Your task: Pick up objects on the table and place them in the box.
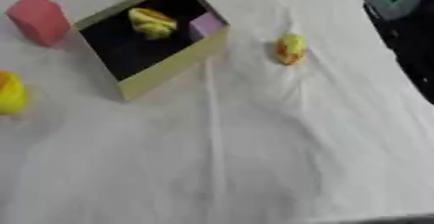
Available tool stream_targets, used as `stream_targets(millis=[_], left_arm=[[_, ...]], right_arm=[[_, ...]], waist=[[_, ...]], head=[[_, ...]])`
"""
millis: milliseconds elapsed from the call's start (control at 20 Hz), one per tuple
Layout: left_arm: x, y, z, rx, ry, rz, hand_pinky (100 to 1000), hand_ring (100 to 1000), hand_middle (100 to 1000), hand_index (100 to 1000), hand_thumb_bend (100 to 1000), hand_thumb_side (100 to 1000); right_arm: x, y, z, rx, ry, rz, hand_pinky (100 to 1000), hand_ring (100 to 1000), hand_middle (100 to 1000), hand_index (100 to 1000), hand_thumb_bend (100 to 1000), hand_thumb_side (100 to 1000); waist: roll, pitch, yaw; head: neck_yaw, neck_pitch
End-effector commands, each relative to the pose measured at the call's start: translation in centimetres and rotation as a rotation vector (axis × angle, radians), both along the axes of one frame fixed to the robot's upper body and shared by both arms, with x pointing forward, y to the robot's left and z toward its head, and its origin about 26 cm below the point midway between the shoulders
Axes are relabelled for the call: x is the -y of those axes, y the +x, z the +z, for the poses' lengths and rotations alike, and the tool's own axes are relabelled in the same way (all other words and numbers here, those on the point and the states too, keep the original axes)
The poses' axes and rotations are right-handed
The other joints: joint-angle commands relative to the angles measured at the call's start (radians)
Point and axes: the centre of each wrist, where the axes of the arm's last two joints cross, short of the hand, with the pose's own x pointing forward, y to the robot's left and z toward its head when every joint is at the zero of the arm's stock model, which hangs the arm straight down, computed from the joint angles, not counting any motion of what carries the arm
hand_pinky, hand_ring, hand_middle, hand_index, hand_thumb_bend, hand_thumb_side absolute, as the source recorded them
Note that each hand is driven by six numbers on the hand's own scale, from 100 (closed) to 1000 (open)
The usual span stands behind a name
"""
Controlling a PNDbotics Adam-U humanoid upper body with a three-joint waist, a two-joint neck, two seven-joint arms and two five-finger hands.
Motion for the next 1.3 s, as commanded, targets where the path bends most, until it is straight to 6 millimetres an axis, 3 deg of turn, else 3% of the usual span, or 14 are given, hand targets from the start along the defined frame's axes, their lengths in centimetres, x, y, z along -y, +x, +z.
stream_targets(millis=[50, 700, 1300], left_arm=[[-0.4, -0.4, 0.8, 0.026, 0.015, 0.014, 700, 678, 711, 809, 455, 534], [-0.3, -0.3, 0.9, 0.030, 0.014, 0.011, 700, 679, 712, 808, 454, 534], [-0.3, -0.3, 0.8, 0.029, 0.015, 0.012, 700, 679, 713, 806, 455, 533]], right_arm=[[1.4, -0.6, 1.0, 0.013, -0.039, -0.024, 876, 872, 761, 886, 321, 294], [4.2, 0.7, -3.4, -0.123, -0.203, -0.080, 877, 881, 775, 879, 405, 264], [6.9, 1.2, -5.6, -0.201, -0.285, -0.164, 876, 884, 785, 879, 463, 241]], waist=[[0.007, -0.029, -0.003], [0.009, -0.026, 0.004], [0.010, -0.025, 0.002]], head=[[0.005, 0.009], [0.009, 0.012], [0.013, 0.014]])
